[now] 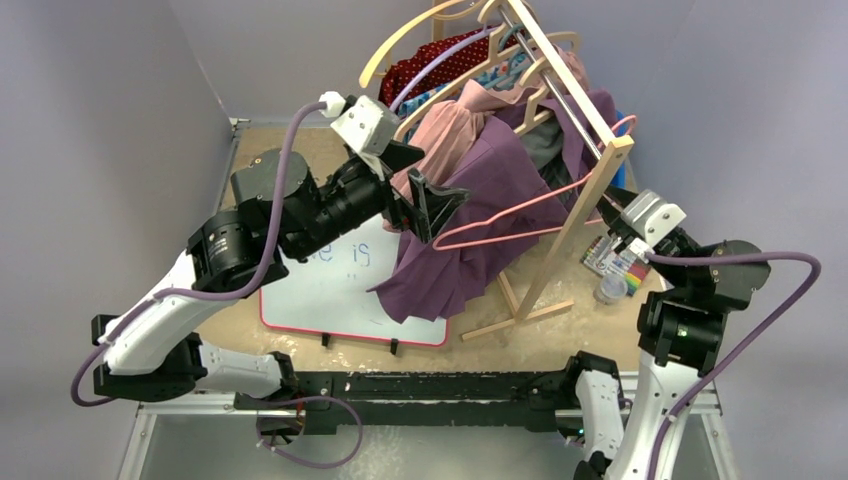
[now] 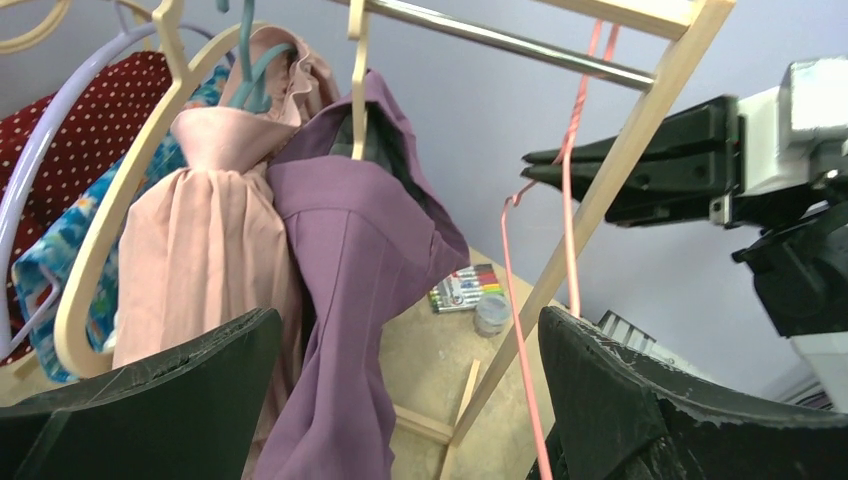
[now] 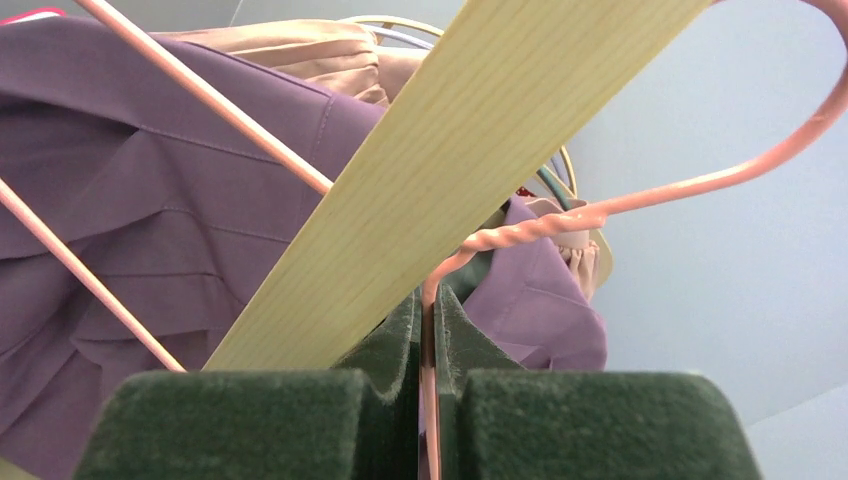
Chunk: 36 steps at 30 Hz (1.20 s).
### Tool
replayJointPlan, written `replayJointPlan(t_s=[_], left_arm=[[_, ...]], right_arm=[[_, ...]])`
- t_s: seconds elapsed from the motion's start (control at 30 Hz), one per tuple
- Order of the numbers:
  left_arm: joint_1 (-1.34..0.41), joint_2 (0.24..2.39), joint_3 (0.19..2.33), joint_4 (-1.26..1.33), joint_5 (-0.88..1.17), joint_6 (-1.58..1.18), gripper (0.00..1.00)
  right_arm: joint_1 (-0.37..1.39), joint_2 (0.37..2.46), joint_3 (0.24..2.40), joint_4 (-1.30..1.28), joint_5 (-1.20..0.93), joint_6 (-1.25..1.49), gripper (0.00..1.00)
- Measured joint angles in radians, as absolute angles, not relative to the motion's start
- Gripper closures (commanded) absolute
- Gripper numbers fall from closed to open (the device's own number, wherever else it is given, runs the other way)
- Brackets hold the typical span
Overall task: Remove the skirt from the hanger
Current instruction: Place the hanger at the clothesline.
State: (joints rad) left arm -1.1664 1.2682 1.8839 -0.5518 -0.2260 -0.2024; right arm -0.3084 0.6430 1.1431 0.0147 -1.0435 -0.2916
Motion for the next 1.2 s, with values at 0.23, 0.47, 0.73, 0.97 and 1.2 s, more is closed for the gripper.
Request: replayJointPlan(t_s=[0.23,0.47,0.73,0.97,1.2], left_arm=[[-1.166,1.218,1.805,-0.542,-0.264,-0.223,0.00],[-1.166,1.197,1.755,-0.540,-0.274,-0.229,0.00],[-1.166,1.211,1.765,-0.559,-0.204,-0.277,0.00],[-1.166,1.298,1.892,-0.664,-0.146,-0.308,0.00],[-1.166,1.258,1.879,-0.679,-0.065,-0.382,0.09]], right_arm=[[-0.308,0.692,1.216,-0.051,-1.076,-0.336,1.00],[-0.308,0.723,1.231,-0.080,-1.148,-0.342,1.00],[-0.309,0.738,1.242,-0.107,-1.170,-0.344,1.00],[-0.308,0.731,1.222,-0.101,-1.163,-0.343,1.00],[-0.308,0.713,1.206,-0.105,-1.115,-0.361,1.00]])
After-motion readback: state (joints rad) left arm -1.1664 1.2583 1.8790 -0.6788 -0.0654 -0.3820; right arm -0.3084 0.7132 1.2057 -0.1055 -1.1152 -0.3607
